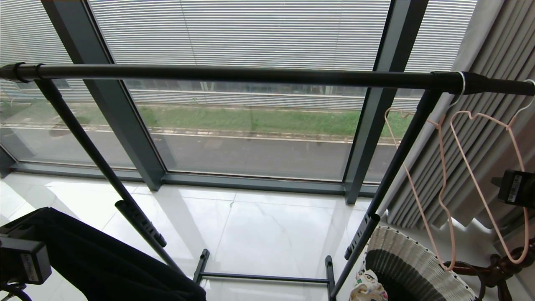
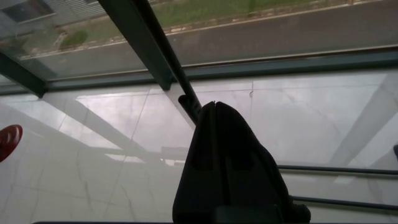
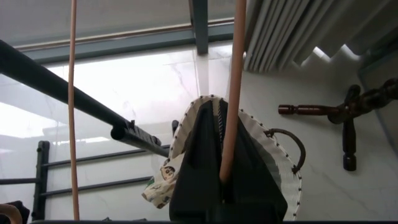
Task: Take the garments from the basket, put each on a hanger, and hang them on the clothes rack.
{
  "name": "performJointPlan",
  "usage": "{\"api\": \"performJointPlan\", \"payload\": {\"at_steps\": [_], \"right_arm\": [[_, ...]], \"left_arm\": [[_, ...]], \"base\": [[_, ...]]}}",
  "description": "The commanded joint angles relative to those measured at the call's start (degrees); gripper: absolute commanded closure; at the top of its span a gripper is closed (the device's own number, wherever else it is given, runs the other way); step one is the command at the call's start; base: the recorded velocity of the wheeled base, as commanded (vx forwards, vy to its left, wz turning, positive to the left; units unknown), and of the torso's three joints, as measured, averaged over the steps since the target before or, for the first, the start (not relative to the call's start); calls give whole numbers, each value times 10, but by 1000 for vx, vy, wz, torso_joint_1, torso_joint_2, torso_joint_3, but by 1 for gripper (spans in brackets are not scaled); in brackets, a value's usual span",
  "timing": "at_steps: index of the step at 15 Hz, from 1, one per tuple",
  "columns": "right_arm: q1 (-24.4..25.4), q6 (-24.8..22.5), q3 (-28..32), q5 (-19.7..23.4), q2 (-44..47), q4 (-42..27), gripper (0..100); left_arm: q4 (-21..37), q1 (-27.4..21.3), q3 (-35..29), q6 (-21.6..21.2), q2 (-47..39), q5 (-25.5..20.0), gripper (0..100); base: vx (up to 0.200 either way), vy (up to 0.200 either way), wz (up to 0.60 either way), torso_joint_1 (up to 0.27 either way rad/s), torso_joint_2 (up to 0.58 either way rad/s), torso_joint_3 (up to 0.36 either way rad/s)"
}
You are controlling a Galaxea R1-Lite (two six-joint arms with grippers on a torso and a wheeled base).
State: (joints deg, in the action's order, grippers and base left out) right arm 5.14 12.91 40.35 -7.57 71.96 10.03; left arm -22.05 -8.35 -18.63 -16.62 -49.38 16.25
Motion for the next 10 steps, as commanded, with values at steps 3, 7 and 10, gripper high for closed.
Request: {"api": "performJointPlan", "payload": {"at_steps": [3, 7, 10], "right_arm": [[0, 0, 0, 0, -41, 1, 100], [0, -3, -12, 1, -82, 1, 100], [1, -17, -34, 4, -117, 0, 100]], "left_arm": [[0, -1, 0, 0, -1, 0, 100], [0, 0, 0, 0, -1, 0, 100], [0, 0, -1, -1, 0, 0, 100]], "base": [[0, 0, 0, 0, 0, 0], [0, 0, 0, 0, 0, 0], [0, 0, 0, 0, 0, 0]]}}
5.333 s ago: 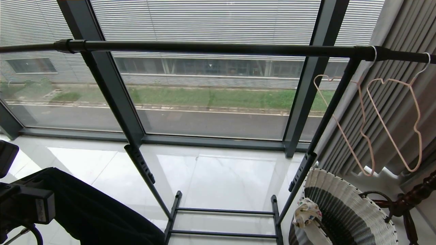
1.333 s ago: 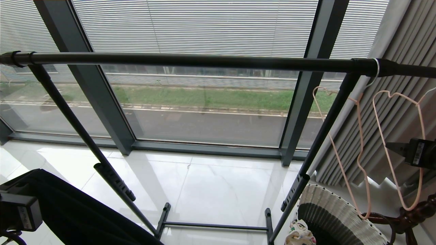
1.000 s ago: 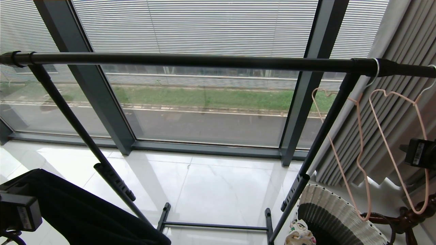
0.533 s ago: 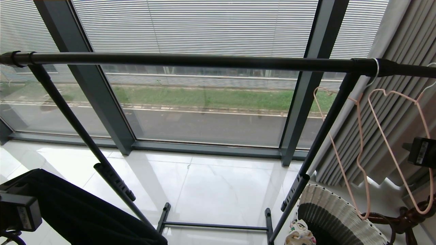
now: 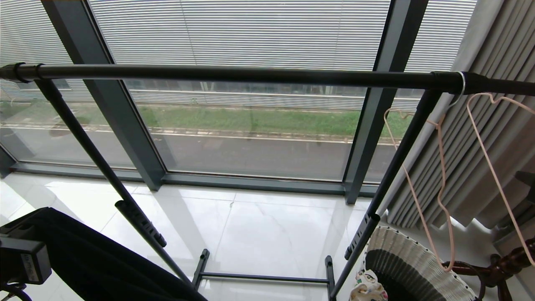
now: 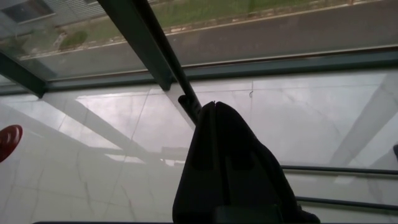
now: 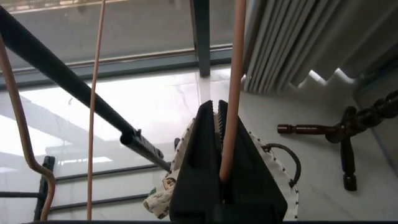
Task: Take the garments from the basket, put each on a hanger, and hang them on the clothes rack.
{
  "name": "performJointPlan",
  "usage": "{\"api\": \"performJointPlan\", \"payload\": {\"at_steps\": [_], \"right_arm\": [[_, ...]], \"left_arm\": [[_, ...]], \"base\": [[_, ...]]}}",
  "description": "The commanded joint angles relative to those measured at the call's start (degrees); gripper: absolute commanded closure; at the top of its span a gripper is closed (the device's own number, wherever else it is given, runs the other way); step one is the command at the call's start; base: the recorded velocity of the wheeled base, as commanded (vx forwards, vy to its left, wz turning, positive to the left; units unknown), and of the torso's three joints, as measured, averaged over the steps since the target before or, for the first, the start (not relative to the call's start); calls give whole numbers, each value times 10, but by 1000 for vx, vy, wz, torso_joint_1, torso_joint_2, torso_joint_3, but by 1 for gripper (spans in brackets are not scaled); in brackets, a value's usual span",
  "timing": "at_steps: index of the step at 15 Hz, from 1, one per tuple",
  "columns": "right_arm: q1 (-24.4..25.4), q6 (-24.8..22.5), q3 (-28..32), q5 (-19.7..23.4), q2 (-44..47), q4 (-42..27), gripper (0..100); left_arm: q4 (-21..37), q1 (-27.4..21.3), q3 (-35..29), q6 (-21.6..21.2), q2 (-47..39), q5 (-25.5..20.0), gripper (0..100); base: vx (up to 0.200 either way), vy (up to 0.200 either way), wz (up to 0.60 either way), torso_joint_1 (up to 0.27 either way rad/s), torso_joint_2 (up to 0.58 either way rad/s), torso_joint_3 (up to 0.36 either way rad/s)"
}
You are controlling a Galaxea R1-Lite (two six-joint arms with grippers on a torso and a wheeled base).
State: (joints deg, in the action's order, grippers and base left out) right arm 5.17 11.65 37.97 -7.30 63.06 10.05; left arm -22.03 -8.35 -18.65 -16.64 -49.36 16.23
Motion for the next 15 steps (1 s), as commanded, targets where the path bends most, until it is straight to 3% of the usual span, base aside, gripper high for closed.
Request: {"api": "performJointPlan", "payload": {"at_steps": [1, 4, 11, 15], "right_arm": [[1, -10, -21, 4, -44, 0, 100], [1, -30, -57, 26, -100, -2, 100], [2, -68, -95, 41, -156, -5, 100], [30, -80, -94, 45, -186, -28, 100]], "left_arm": [[0, 0, -1, -1, -1, 0, 100], [0, 0, -1, -1, 0, 0, 100], [0, 0, 0, -1, 8, 0, 100], [0, 0, -1, -2, 11, 0, 100]], "base": [[0, 0, 0, 0, 0, 0], [0, 0, 0, 0, 0, 0], [-200, 0, 0, 0, 5, 1], [-200, 0, 0, 2, 0, 1]]}}
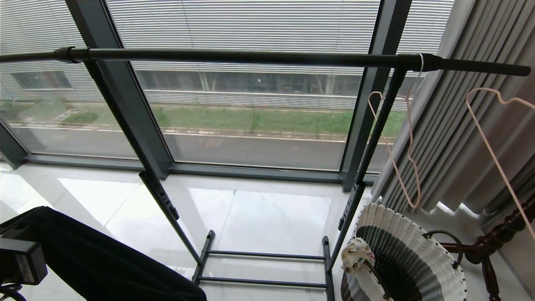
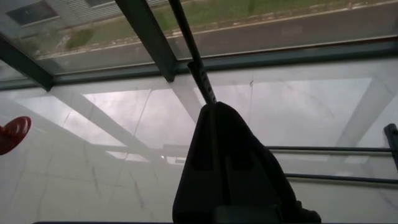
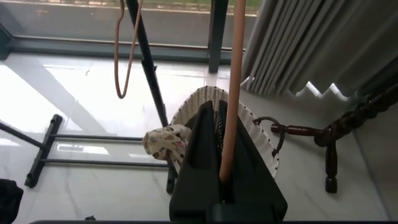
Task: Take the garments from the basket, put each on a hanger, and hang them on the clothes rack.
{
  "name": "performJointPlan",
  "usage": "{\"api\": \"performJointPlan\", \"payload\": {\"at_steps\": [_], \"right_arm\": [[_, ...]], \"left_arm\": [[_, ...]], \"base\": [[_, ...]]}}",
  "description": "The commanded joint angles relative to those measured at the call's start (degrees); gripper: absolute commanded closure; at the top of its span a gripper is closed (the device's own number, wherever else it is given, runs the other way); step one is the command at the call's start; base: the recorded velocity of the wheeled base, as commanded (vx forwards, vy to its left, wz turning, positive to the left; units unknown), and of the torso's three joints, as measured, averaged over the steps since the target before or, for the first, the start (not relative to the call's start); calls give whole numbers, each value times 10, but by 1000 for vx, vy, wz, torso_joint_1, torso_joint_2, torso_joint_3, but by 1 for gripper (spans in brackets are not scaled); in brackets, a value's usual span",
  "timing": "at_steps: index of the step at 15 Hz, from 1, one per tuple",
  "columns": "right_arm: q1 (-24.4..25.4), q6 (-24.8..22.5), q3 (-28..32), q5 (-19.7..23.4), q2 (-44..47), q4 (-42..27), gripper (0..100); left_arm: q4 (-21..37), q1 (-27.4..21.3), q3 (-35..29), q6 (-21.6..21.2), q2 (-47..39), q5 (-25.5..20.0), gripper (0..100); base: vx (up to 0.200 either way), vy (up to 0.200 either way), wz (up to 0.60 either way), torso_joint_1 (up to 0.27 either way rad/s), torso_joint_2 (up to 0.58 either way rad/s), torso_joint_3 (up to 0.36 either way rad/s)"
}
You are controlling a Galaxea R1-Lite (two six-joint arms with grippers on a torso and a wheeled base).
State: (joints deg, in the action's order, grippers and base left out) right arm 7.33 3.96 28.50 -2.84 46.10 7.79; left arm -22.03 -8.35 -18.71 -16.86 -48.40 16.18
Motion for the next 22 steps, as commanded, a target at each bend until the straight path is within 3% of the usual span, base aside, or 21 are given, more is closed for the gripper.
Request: {"api": "performJointPlan", "payload": {"at_steps": [1, 5, 9, 10, 11, 15, 18, 20, 22], "right_arm": [[13, -10, 1, 1, -29, -19, 100], [22, -19, 4, 10, -71, -49, 100], [23, -53, 65, 112, -54, -51, 100], [24, -84, 75, 142, -35, -53, 100], [33, -110, 76, 158, -23, -56, 100], [181, -178, 75, 171, 6, -109, 100], [252, -208, 53, 171, 16, -143, 100], [312, -214, 38, 169, 29, -144, 100], [353, -214, 42, 166, 50, -142, 100]], "left_arm": [[0, 0, 0, 0, 2, 0, 100], [0, 0, 1, 0, 2, 0, 100], [0, -11, -3, 0, 3, -19, 100], [0, -44, -15, -1, 1, -58, 100], [0, -71, -28, -1, -10, -62, 100], [-23, -102, -142, 24, -128, -57, 100], [-59, -114, -215, 25, -202, -48, 100], [-61, -159, -263, 58, -258, -29, 100], [-76, -197, -309, 110, -317, 20, 100]], "base": [[-200, 0, 0, 7, 7, 7], [-200, 0, 0, 2, 0, 5], [0, 0, 0, 0, 0, 0], [0, 0, 0, 0, 0, 0], [0, 0, 0, 0, 0, 0], [0, 0, 0, 0, 0, 0], [0, 0, 0, 0, 0, 0], [0, 0, 0, 0, 0, 0], [0, 0, 0, 0, 0, 0]]}}
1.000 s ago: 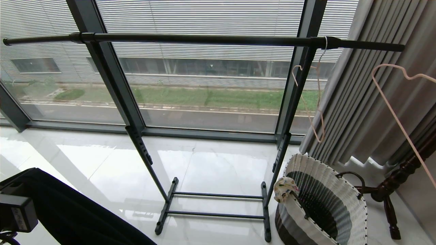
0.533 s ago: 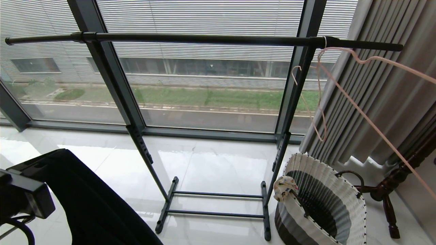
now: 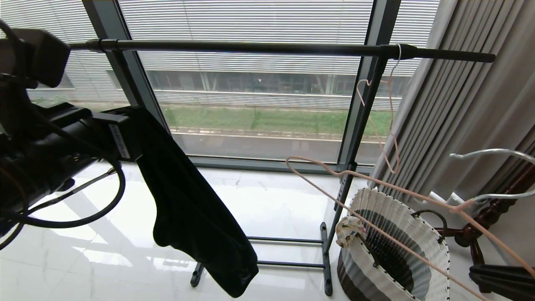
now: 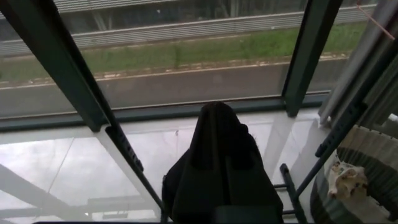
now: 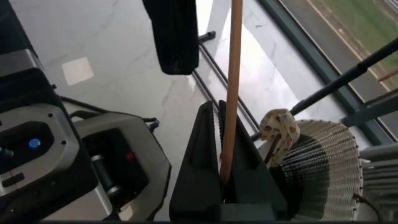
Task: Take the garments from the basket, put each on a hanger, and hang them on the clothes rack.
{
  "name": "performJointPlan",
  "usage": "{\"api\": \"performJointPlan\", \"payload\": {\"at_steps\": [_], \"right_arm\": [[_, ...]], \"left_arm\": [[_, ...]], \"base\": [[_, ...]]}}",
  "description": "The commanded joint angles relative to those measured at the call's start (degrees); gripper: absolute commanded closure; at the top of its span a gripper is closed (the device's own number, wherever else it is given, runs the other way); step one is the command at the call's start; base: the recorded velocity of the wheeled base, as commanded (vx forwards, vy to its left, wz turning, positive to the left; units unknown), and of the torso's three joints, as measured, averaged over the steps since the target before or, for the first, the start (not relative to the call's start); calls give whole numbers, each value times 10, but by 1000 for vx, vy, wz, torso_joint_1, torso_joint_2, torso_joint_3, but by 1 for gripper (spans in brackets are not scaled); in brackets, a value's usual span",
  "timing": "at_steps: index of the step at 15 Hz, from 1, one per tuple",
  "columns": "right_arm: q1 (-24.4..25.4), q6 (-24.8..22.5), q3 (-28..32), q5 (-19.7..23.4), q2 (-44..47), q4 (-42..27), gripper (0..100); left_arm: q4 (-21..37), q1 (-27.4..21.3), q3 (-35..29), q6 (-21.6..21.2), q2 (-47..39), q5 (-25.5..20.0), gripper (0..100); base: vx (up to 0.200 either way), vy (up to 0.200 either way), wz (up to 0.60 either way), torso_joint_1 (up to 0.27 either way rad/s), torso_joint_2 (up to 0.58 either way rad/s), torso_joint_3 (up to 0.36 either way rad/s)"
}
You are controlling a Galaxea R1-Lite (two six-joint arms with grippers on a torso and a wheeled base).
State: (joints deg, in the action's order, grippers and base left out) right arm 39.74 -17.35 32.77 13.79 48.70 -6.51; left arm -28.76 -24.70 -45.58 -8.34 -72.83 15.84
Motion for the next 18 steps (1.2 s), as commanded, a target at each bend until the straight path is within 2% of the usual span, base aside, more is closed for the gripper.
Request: {"api": "performJointPlan", "payload": {"at_steps": [1, 2, 3, 8, 11, 14, 18], "right_arm": [[45, -1, 5, -1, 32, 1, 100], [60, -1, 8, -1, 40, 1, 100], [69, -1, 12, -1, 46, 2, 100], [108, -1, 24, -1, 83, 15, 100], [111, 1, 20, -4, 94, 37, 100], [106, 28, 9, -32, 90, 47, 100], [107, 55, 10, -80, 118, 135, 100]], "left_arm": [[-21, -56, -71, 49, -108, 71, 100], [-23, -76, -101, 71, -136, 104, 100], [-23, -91, -117, 81, -151, 118, 100], [-24, -166, -120, 84, -182, 121, 100], [-24, -195, -118, 84, -188, 140, 100], [-24, -203, -115, 80, -181, 140, 100], [-23, -250, -74, 73, -158, 138, 100]], "base": [[0, 0, 0, 0, 0, 0], [0, 0, 0, 0, 0, 0], [0, 0, 0, 0, 0, 0], [0, 0, 0, 0, 0, 0], [0, 0, 0, 0, 0, 0], [0, 0, 0, 0, 0, 0], [0, 0, 0, 0, 0, 0]]}}
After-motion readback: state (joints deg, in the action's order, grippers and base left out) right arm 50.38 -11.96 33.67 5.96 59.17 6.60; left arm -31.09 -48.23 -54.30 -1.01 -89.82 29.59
